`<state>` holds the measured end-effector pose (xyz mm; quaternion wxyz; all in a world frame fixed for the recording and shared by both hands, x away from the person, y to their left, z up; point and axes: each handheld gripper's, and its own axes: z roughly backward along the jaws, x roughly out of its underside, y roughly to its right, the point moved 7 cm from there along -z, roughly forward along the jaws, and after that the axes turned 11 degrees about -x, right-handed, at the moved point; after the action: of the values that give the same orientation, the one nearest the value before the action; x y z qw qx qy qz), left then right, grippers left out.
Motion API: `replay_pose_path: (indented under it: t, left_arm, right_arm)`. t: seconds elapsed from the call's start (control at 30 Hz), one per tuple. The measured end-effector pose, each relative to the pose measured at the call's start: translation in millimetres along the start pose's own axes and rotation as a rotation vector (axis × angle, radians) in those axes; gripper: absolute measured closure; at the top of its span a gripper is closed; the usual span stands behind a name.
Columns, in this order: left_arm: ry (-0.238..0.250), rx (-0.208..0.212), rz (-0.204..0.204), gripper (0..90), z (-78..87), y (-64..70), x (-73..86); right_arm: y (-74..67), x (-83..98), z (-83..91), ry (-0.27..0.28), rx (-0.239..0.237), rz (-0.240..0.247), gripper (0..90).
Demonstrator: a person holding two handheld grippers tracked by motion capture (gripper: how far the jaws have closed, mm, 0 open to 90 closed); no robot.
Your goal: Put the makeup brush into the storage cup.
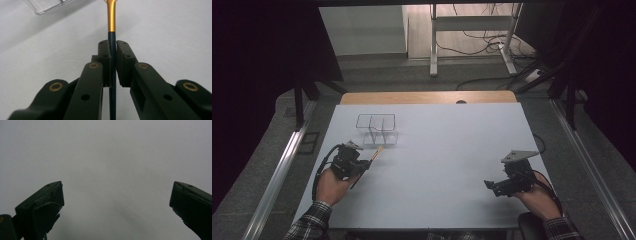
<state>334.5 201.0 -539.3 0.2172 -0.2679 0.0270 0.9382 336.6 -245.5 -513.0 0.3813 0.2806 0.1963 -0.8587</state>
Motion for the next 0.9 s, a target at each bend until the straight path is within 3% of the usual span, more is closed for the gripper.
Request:
replay_pose_path:
  t: [0.57, 0.9]
  left_arm:
    - [0.097, 0.045, 0.05, 83.3, 17.7, -3.1, 5.3]
    - [0.154, 0.061, 0.052, 83.3, 27.5, -1.5, 5.0]
  right_arm:
    - [0.7, 0.3, -0.3, -0.003, 0.004, 0.01, 0.0]
    - [0.5, 0.2, 0.3, -0.003, 0.008, 0.012, 0.0]
